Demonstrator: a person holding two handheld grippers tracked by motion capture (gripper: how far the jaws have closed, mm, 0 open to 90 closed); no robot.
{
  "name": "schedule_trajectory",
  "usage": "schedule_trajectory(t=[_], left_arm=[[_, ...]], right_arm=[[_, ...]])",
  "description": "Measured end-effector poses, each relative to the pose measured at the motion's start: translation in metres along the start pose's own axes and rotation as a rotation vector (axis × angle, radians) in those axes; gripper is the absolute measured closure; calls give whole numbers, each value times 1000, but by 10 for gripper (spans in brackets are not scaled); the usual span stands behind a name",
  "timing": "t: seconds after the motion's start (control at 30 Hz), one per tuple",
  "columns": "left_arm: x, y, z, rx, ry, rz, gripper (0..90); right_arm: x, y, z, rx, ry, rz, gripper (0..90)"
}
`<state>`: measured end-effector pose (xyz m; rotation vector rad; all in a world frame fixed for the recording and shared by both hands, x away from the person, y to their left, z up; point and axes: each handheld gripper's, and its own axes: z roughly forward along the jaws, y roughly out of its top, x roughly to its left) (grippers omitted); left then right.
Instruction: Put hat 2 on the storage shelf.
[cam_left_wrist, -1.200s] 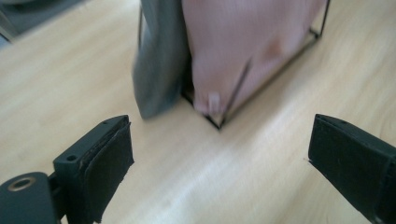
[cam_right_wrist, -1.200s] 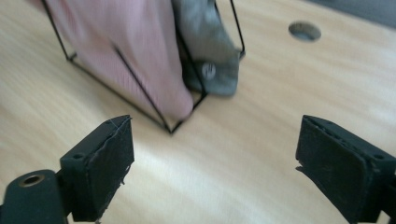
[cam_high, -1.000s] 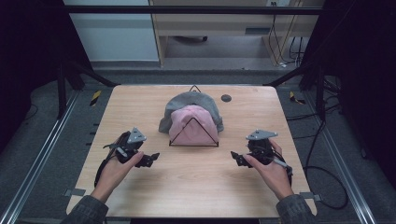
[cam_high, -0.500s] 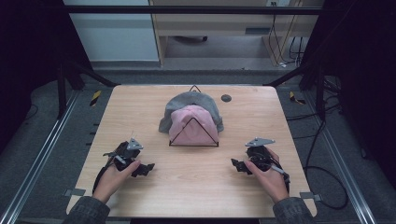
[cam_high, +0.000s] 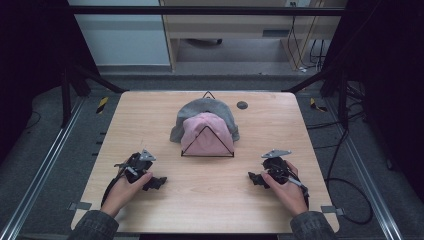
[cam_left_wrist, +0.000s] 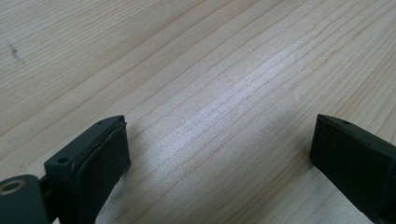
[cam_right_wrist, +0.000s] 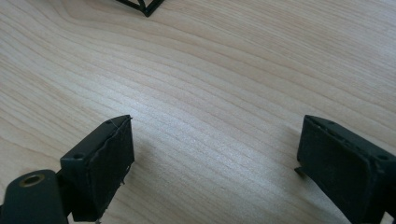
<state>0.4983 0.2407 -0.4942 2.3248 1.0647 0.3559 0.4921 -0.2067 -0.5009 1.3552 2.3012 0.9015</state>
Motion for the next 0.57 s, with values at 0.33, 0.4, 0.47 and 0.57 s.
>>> schedule_trajectory(t=[0.33,0.4,0.47,0.57], left_arm=[[0,-4,1,-18,4,17,0],[0,-4,1,-21,3,13,0],[0,-4,1,-22,1,14,0],[1,-4,1,-16,-3,19,0]], right_arm=[[5,-10,4,-77,-34,-28,51],[5,-12,4,-95,-32,-29,50],[5,-13,4,-97,-33,-28,50],[5,-13,4,-96,-28,-25,46]])
